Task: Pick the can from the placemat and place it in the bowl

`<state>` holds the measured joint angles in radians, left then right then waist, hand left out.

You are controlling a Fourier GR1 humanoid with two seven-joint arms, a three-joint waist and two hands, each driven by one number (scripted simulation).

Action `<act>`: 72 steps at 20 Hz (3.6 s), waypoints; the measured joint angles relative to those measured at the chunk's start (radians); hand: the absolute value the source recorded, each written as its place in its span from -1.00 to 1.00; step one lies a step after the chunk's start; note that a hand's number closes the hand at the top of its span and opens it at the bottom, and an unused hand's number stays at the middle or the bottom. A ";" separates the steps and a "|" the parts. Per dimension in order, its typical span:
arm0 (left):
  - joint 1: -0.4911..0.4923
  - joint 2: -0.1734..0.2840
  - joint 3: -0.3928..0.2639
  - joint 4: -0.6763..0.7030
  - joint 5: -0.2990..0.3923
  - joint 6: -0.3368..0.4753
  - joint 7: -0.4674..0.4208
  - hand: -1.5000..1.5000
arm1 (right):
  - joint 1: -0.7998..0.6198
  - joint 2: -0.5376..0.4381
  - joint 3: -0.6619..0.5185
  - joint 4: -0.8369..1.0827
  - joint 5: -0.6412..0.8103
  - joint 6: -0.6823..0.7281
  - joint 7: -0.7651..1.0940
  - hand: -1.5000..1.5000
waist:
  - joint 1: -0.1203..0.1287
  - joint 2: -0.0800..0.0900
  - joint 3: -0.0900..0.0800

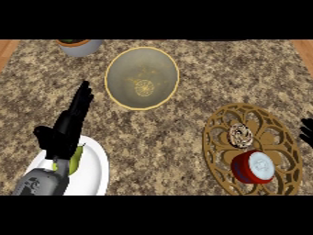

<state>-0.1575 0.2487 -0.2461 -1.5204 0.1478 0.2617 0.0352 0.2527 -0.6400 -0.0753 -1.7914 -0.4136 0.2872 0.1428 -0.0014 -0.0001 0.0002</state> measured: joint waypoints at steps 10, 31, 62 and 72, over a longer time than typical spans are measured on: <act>-0.001 -0.041 0.052 0.011 -0.034 -0.045 0.015 0.00 | 0.035 0.110 -0.091 0.046 -0.010 0.143 -0.068 -1.00 | -0.004 0.000 0.000; 0.026 -0.113 0.116 -0.039 -0.124 -0.114 0.051 0.00 | -0.035 0.353 -0.107 0.170 0.113 0.223 -0.054 -1.00 | 0.000 0.000 0.000; 0.015 -0.167 0.175 -0.029 -0.176 -0.174 0.051 0.00 | -0.100 0.501 0.112 0.242 0.623 0.083 -0.314 1.00 | 0.003 -0.001 -0.002; -0.016 -0.178 0.139 -0.021 -0.181 -0.197 0.056 0.00 | -0.346 0.627 0.374 0.221 0.811 -0.435 -0.076 1.00 | 0.098 0.003 -0.005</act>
<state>-0.1738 0.0707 -0.1069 -1.5418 -0.0337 0.0649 0.0916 -0.0930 -0.0126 0.2983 -1.5704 0.3974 -0.1479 0.0667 0.0964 0.0033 -0.0046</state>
